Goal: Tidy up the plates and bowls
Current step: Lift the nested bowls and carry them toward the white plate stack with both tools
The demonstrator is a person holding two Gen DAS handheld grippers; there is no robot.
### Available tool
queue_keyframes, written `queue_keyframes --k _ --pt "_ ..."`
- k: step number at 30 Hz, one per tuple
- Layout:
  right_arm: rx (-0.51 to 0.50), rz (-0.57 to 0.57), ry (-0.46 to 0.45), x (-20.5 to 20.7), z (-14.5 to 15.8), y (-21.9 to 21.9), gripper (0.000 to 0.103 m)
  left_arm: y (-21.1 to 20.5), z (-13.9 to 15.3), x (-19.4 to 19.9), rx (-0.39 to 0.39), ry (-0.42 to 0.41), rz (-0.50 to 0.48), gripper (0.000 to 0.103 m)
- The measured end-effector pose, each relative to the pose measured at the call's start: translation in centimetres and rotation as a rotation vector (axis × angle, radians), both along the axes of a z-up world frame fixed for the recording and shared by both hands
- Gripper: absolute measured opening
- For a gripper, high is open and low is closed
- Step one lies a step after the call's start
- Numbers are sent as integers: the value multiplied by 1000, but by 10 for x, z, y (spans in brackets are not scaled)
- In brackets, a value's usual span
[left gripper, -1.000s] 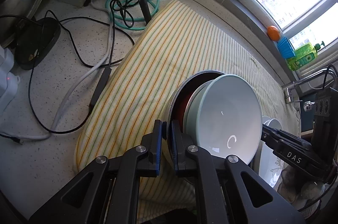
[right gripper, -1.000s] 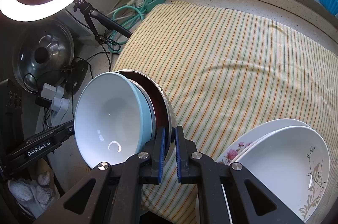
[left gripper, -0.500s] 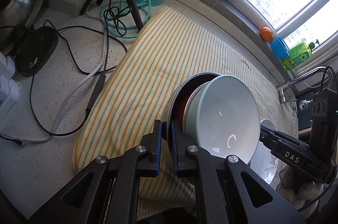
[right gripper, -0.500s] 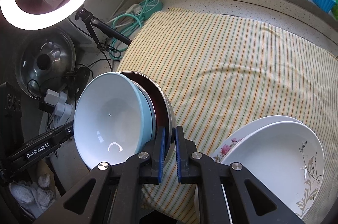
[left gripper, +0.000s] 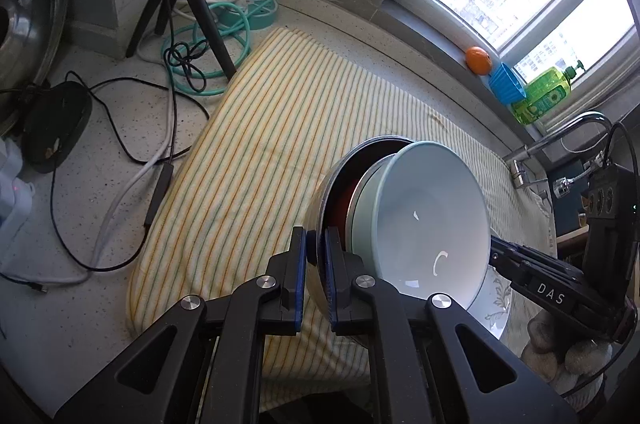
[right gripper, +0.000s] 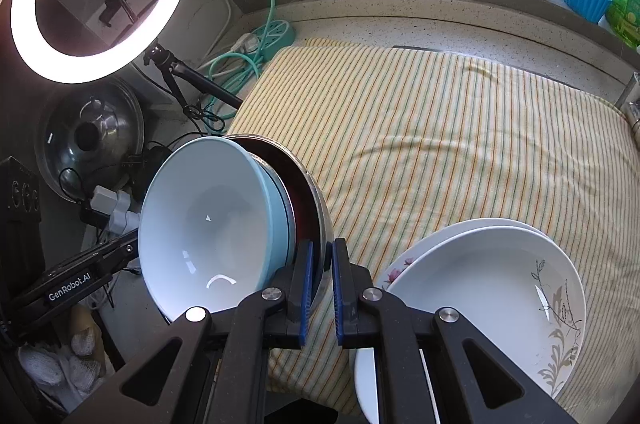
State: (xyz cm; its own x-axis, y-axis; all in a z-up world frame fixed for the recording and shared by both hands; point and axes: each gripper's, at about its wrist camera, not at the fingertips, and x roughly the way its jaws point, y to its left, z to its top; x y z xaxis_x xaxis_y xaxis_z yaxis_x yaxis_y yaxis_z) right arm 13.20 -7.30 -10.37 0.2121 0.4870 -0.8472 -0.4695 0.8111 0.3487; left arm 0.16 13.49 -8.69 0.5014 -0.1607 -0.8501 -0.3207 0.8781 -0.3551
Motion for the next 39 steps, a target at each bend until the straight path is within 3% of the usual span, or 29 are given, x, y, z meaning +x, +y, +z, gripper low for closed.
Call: queue_keyframes --k 23,39 --pt "29 -81 -15 -1 15 -43 9 -32 21 14 9 -48 -80 7" --pt "32 -183 -25 -8 22 -95 9 -74 25 26 1 -51 -189 7"
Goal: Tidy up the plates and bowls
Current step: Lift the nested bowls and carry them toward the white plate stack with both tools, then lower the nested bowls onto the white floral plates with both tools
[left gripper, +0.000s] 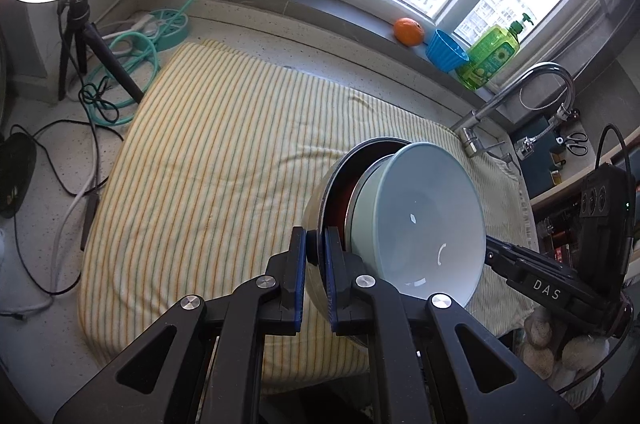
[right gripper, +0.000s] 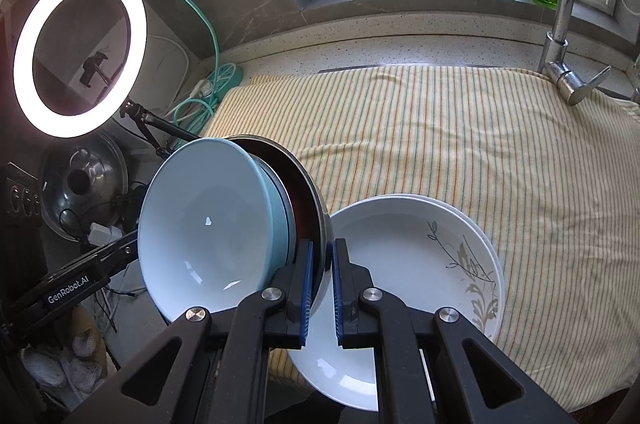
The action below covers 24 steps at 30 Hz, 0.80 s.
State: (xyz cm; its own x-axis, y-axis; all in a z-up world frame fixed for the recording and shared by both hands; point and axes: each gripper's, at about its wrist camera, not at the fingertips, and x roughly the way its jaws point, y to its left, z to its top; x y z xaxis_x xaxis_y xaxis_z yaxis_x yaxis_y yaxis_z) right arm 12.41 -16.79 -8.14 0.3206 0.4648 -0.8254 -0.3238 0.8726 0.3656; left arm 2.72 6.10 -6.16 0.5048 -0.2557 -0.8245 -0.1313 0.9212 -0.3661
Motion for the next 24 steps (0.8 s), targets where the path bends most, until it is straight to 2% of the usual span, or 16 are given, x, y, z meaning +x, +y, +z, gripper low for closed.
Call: queue_keyframes --k 24 --pt "-21 -144 26 -9 -9 -72 9 -63 -12 19 -7 41 -158 7"
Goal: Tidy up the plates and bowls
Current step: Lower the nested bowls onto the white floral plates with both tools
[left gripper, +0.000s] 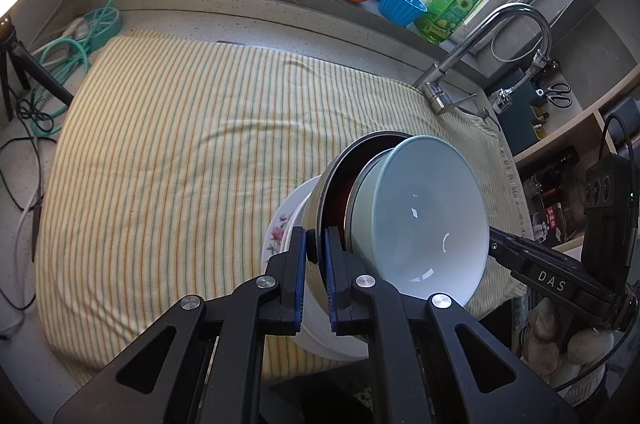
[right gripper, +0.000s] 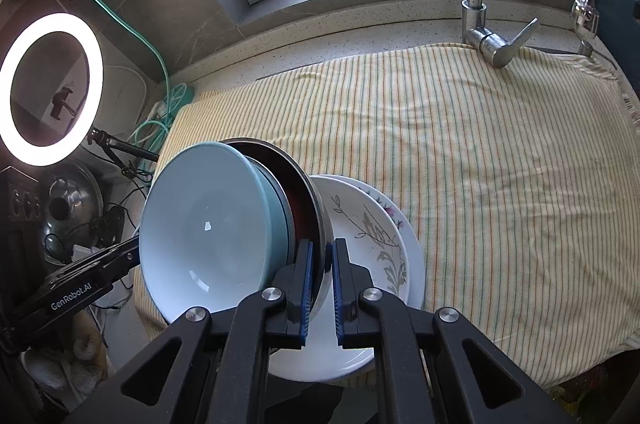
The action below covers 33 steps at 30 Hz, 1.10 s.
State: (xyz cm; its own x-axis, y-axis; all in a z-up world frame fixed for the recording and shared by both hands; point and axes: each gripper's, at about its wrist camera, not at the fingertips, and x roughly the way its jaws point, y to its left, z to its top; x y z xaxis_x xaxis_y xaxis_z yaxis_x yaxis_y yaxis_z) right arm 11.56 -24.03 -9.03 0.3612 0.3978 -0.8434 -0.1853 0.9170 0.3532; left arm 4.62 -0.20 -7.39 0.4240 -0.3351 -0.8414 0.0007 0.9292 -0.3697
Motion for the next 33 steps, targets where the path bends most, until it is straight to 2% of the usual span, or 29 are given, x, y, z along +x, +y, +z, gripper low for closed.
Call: queue_keyframes --k 15,33 --pt "-3 -40 30 -2 -11 -20 9 -18 -9 5 5 33 -49 7" --pt "5 -51 62 0 -21 -23 9 -19 -21 7 4 71 -58 7"
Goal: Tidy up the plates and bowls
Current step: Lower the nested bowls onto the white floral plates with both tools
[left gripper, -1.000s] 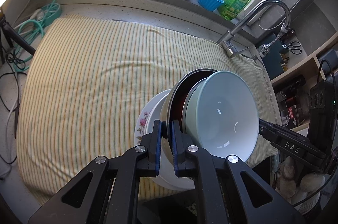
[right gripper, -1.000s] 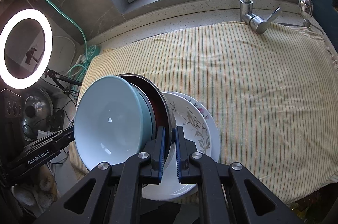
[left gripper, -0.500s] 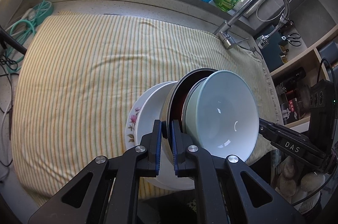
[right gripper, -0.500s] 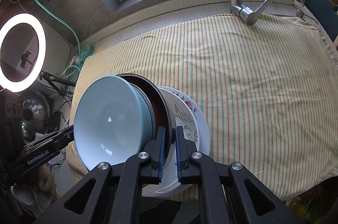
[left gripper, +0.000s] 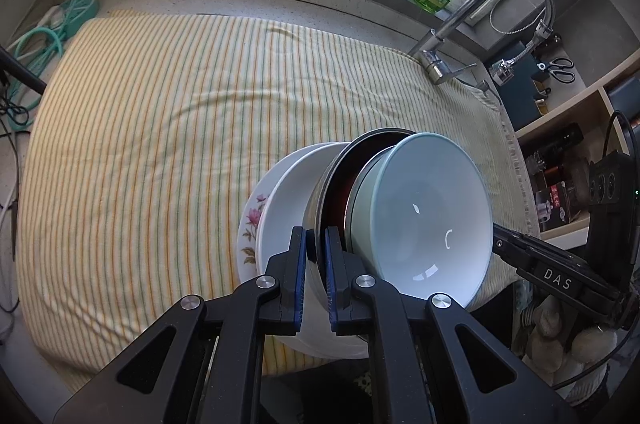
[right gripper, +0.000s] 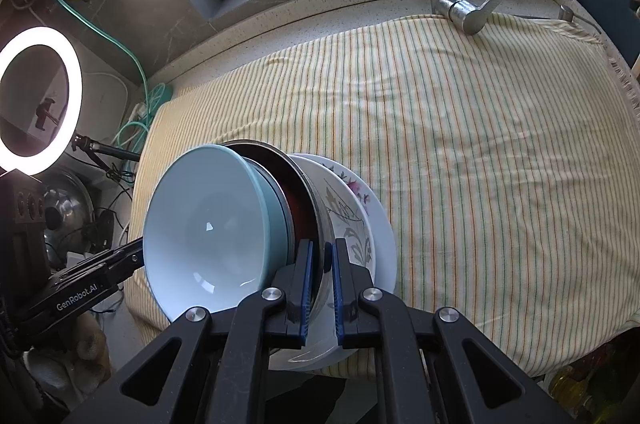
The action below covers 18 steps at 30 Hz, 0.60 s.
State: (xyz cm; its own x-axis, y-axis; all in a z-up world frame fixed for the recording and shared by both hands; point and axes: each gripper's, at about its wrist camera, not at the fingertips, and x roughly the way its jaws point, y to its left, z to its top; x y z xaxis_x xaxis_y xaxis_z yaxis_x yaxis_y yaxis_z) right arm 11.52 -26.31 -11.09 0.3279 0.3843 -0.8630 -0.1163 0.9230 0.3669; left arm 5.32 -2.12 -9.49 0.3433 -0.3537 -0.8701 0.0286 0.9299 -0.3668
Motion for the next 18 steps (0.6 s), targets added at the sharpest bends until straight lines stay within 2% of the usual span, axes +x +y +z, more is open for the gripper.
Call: queue_keyframes --k 18 --pt "12 3 18 0 -4 1 8 1 -2 3 12 -5 -7 7"
